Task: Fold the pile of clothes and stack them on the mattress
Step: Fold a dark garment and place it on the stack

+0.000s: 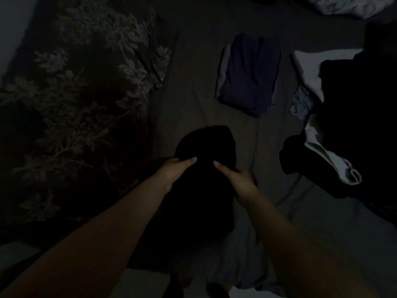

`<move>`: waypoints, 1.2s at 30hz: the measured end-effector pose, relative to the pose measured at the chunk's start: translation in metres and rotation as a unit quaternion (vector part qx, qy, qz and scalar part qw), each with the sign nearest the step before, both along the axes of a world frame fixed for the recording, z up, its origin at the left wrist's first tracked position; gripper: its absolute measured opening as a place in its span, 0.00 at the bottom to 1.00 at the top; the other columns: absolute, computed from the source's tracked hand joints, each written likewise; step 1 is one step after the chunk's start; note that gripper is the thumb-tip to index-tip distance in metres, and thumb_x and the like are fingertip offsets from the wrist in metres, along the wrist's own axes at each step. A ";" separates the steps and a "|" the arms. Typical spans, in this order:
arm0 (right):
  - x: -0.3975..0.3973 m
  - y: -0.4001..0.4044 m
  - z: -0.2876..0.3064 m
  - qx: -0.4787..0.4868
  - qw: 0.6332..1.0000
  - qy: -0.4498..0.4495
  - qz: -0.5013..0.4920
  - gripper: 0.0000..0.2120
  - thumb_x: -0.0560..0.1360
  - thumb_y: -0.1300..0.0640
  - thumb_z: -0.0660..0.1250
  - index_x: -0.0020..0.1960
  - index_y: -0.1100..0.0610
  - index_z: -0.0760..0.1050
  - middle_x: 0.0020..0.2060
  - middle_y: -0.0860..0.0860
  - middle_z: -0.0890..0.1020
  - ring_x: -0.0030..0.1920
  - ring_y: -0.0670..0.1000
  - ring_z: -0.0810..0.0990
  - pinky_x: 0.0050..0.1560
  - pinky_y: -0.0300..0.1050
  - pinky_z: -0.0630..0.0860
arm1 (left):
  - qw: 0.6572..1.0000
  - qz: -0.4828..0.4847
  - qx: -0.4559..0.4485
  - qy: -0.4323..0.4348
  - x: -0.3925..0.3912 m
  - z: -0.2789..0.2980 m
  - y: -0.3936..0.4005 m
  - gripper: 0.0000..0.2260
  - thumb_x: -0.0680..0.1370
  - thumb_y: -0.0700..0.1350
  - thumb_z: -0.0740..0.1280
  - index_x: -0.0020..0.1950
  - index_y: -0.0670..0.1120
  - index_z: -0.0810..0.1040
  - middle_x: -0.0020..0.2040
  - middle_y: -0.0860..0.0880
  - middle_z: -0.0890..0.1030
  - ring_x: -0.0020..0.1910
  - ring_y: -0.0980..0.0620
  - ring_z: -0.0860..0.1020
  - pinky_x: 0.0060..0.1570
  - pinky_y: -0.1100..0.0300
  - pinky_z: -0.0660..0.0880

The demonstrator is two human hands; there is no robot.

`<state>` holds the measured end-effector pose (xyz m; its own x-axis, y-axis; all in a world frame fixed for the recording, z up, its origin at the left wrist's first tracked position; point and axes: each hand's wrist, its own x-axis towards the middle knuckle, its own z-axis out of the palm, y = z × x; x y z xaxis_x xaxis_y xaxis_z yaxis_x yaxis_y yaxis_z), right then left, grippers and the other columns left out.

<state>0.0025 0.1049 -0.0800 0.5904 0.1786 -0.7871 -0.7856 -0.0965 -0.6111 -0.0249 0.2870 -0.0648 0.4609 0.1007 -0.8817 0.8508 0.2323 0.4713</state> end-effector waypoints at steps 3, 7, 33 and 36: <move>0.013 -0.014 0.003 0.035 0.999 0.002 -0.007 0.40 0.58 0.41 0.79 0.65 0.55 0.73 0.57 0.52 0.82 0.55 0.52 0.81 0.61 0.51 0.75 | 0.999 0.020 -0.014 -0.025 0.006 -0.001 -0.001 0.32 0.64 0.61 0.75 0.64 0.48 0.75 0.53 0.48 0.83 0.50 0.48 0.82 0.54 0.53 0.77; 0.017 -0.035 0.002 0.005 1.000 0.003 0.026 0.33 0.66 0.55 0.76 0.68 0.57 0.68 0.62 0.53 0.77 0.59 0.52 0.78 0.63 0.49 0.73 | 0.999 -0.027 0.028 -0.010 0.004 -0.003 -0.013 0.16 0.74 0.51 0.70 0.59 0.48 0.76 0.51 0.47 0.82 0.49 0.48 0.81 0.51 0.56 0.76; -0.051 -0.090 0.025 -0.079 0.980 -0.016 0.180 0.13 0.70 0.65 0.72 0.53 0.57 0.76 0.39 0.40 0.83 0.44 0.43 0.81 0.45 0.29 0.74 | 0.995 -0.034 0.077 0.048 -0.070 0.021 -0.071 0.26 0.61 0.64 0.75 0.46 0.45 0.82 0.47 0.43 0.84 0.47 0.47 0.82 0.52 0.55 0.78; -0.056 -0.082 0.018 -0.161 0.970 -0.040 0.176 0.20 0.69 0.56 0.75 0.59 0.59 0.76 0.52 0.52 0.81 0.54 0.51 0.78 0.59 0.41 0.73 | 0.958 -0.093 0.243 0.118 -0.068 -0.003 -0.077 0.37 0.61 0.67 0.72 0.60 0.43 0.77 0.60 0.39 0.78 0.60 0.42 0.76 0.64 0.51 0.71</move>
